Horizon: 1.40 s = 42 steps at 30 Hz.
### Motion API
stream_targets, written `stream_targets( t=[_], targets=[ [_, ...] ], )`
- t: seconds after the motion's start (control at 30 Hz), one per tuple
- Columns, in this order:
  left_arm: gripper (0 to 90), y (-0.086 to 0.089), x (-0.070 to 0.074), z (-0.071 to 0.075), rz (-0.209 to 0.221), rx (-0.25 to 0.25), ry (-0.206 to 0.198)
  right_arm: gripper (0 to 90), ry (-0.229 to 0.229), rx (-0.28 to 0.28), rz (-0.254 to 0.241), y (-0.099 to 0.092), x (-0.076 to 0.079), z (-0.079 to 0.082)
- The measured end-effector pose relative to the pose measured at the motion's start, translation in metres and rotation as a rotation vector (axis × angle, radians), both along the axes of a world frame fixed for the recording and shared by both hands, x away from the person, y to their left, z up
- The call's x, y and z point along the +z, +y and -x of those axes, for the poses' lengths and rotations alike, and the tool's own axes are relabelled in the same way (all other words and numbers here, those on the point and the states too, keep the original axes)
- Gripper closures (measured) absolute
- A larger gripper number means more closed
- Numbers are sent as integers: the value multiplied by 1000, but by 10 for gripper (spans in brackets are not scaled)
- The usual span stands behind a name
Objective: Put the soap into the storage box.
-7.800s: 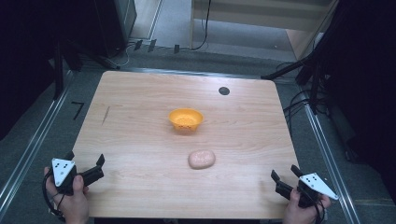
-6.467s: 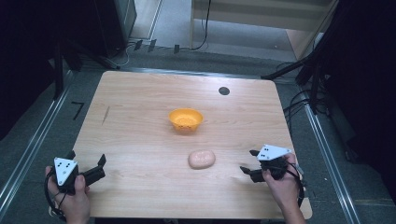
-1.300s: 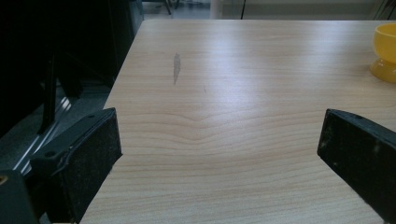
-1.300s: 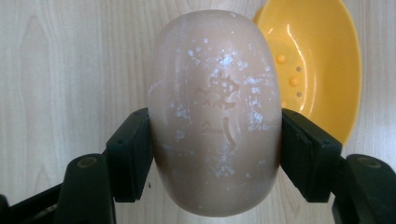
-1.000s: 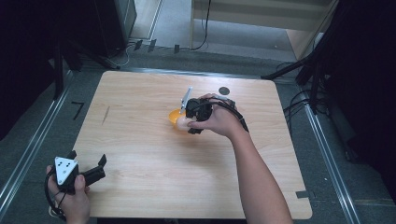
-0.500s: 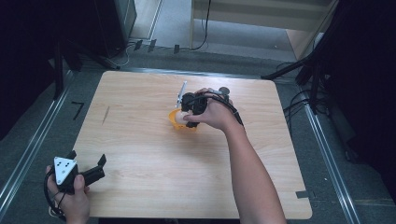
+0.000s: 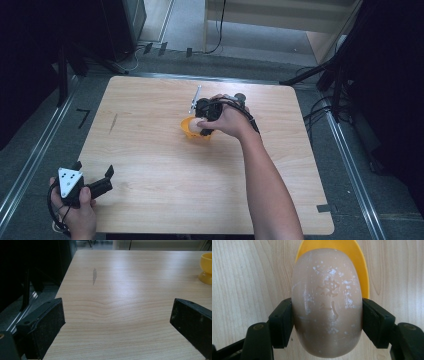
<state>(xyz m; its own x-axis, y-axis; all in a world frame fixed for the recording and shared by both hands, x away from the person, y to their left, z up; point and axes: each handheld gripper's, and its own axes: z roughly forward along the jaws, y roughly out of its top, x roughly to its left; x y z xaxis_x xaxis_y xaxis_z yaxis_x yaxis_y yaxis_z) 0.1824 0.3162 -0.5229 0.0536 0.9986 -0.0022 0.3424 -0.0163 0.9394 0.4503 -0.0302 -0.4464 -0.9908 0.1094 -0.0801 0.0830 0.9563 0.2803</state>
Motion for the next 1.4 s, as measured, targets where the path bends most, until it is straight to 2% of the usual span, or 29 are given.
stream_targets(
  t=[0.17, 0.2, 0.37, 0.43, 0.7, 0.77, 1.0, 1.1, 1.27, 1.4],
  targets=[
    [1, 0, 0, 0, 0, 2, -1, 332, 18, 2, 9, 1, -3, -1],
    [1, 0, 0, 0, -1, 2, -1, 332, 42, -1, 6, 1, -3, -1],
    [1, 0, 0, 0, 0, 1, -2, 335, 36, 9, -5, 1, -3, -1],
    [1, 0, 0, 0, 2, 1, -1, 319, 30, 3, -26, 0, 0, -1],
    [1, 0, 0, 0, 8, 2, -1, 303, 24, -4, -32, -1, 3, 3],
    [1, 0, 0, 0, 3, 0, -2, 299, 28, -2, -59, -2, 5, 4],
    [1, 0, 0, 0, -1, 1, -1, 291, 18, -8, -70, -7, 9, 12],
    [1, 0, 0, 0, -6, 0, 2, 284, 19, -25, -98, -15, 10, 19],
    [1, -1, 0, 0, -9, -3, 0, 256, 20, -42, -112, -24, 9, 26],
    [1, -2, 0, -1, -10, -2, 0, 238, -2, -54, -135, -33, 10, 37]
  ],
)
